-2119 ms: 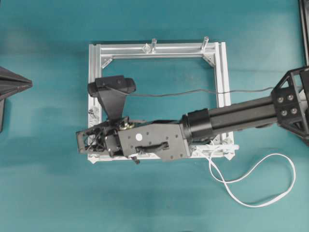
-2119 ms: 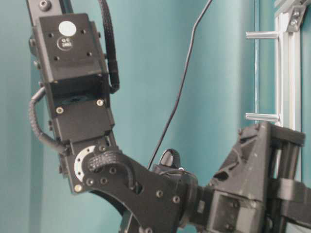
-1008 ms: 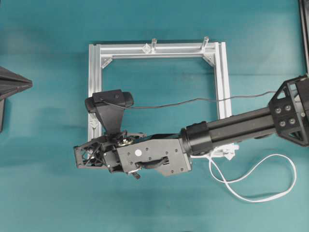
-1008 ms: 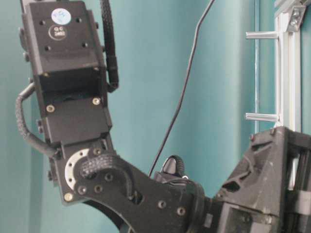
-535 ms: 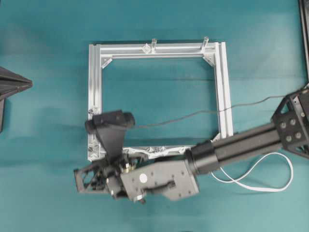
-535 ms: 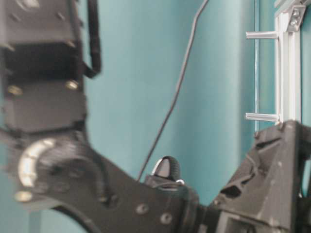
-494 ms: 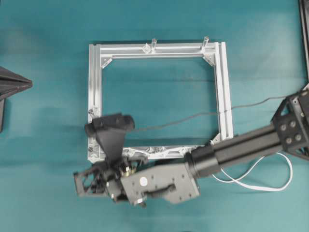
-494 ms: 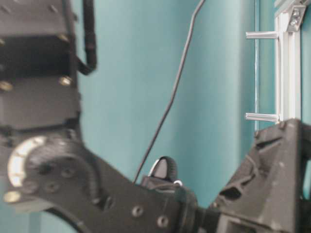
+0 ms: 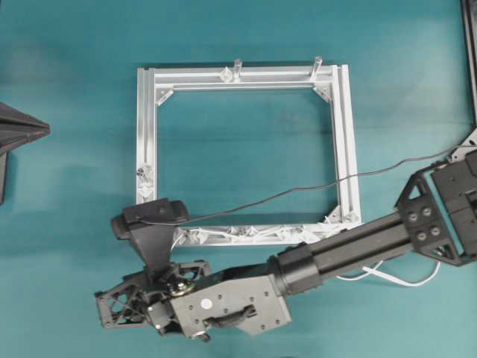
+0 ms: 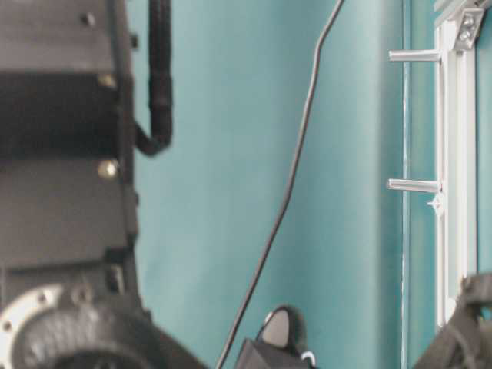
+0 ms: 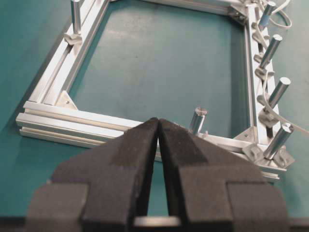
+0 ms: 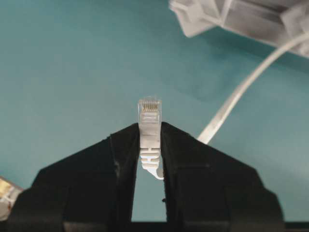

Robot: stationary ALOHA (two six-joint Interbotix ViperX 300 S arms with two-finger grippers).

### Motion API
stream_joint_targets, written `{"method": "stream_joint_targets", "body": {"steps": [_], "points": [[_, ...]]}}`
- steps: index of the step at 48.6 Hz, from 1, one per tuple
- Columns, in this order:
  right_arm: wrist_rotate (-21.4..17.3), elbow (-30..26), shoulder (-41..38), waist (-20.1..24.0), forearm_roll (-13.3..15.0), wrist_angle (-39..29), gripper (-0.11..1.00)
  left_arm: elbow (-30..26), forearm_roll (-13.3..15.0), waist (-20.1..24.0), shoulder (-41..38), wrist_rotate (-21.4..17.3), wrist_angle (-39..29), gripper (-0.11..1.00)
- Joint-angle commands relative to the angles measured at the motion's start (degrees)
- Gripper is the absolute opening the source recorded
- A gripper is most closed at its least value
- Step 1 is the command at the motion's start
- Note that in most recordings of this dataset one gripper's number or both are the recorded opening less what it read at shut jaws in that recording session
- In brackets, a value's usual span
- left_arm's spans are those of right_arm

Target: Move the cable alternately left and right between 8 closely spaced pins so it hooks onto each one.

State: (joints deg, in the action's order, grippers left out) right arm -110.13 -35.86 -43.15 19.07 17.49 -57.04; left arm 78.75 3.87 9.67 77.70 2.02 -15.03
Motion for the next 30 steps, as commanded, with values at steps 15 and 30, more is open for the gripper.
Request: {"method": "stream_joint_targets", "body": {"steps": [15,30], "points": [[5.0,-13.0,-3.7,-3.0,0.5,0.6,0.15,-0.6,-0.1,0.0,-0.5,0.3,0.5,0.12],[6.8,-17.1,-5.6,-4.5,0.5,-0.7,0.16,-0.7,-0.2,0.0,-0.5,0.3,0.4,0.12]]}}
